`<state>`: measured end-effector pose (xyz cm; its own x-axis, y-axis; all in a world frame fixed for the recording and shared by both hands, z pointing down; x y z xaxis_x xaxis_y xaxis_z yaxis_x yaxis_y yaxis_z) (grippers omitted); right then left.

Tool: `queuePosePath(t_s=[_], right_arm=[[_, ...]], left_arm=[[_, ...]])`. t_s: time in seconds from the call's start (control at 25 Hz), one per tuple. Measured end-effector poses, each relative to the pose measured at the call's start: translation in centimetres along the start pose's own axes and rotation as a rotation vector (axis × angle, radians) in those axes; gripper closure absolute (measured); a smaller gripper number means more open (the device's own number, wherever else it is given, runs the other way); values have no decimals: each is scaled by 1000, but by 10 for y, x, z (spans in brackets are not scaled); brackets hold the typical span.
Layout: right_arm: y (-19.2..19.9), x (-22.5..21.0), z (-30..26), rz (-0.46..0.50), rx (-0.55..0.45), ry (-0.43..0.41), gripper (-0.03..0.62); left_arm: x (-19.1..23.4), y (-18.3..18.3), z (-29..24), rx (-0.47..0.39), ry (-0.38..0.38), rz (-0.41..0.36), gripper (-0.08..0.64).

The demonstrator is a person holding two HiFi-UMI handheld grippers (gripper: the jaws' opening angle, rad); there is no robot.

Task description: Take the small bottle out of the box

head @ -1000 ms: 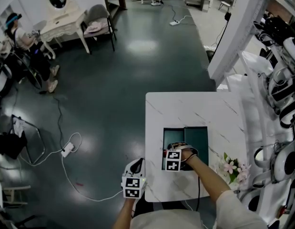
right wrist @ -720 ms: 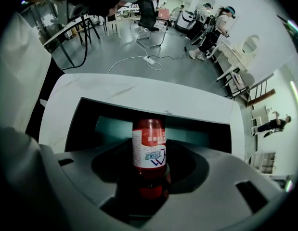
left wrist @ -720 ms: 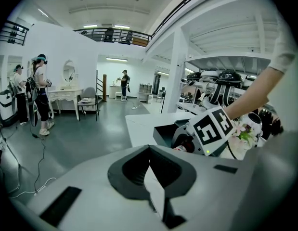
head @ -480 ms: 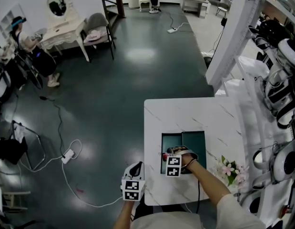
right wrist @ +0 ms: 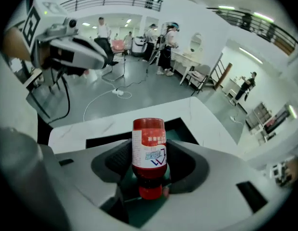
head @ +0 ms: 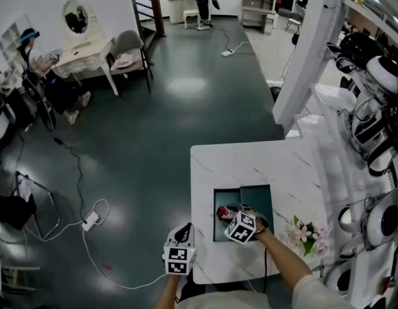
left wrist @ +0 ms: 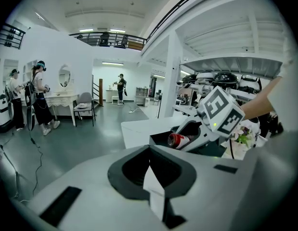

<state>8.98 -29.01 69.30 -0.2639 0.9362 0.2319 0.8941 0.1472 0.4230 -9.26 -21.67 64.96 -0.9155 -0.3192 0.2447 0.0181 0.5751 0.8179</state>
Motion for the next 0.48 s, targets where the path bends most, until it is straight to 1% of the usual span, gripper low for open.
queuePosePath(t_s=[0.12, 0.28, 0.48], right_arm=[[3, -5, 9, -166, -87, 24, 360], [9, -9, 22, -415, -219, 62, 360], [23, -7, 37, -650, -372, 124, 360]], left_arm=[[-1, -4, 0, -6, -1, -10, 541], [-1, -9, 0, -13, -3, -10, 541], [-2, -11, 3, -19, -3, -6, 541]])
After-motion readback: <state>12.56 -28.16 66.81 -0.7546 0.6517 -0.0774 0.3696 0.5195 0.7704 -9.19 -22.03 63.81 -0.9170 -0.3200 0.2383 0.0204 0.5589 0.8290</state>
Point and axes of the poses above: the fingertips, and each gripper's own axes: z backward along the fingers, x to its left, y out of its underside, the point moved 8 cm from there along z, backward along the fingers, and after that the axes turned 8 degrees about z, right-handed, at the moved point
